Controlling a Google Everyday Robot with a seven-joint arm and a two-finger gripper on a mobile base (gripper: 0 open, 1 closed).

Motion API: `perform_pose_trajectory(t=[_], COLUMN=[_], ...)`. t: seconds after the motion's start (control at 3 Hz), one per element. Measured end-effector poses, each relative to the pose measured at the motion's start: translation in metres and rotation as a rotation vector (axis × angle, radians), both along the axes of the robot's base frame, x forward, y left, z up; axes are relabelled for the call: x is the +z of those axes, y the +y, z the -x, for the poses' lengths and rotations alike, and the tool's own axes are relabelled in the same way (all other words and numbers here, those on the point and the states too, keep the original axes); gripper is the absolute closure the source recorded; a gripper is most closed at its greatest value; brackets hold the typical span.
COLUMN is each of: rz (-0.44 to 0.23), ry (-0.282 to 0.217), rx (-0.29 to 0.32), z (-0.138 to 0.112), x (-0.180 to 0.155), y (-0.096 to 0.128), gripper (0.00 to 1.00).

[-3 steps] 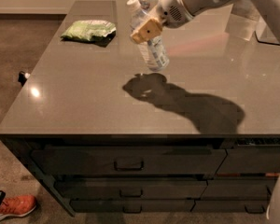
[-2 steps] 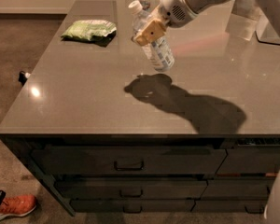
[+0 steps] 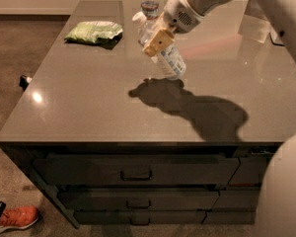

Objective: Knock blue plastic bottle over

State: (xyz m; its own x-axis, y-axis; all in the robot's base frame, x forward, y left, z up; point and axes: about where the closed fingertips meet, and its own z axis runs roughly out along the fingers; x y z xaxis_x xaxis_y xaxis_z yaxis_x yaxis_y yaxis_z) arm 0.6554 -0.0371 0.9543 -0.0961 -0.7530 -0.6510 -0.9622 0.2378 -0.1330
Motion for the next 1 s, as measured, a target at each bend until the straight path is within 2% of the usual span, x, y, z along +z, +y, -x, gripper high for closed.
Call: perform_pose_trajectory(t=[0.33,1.0], rz=[0.069,0.141], ry=[0.012,0.027], rx=[0.041,0.083], z=[-0.003,-0.007], x=[-0.012,-0.028], y=[0.008,0.016], gripper=[1.00,1.00])
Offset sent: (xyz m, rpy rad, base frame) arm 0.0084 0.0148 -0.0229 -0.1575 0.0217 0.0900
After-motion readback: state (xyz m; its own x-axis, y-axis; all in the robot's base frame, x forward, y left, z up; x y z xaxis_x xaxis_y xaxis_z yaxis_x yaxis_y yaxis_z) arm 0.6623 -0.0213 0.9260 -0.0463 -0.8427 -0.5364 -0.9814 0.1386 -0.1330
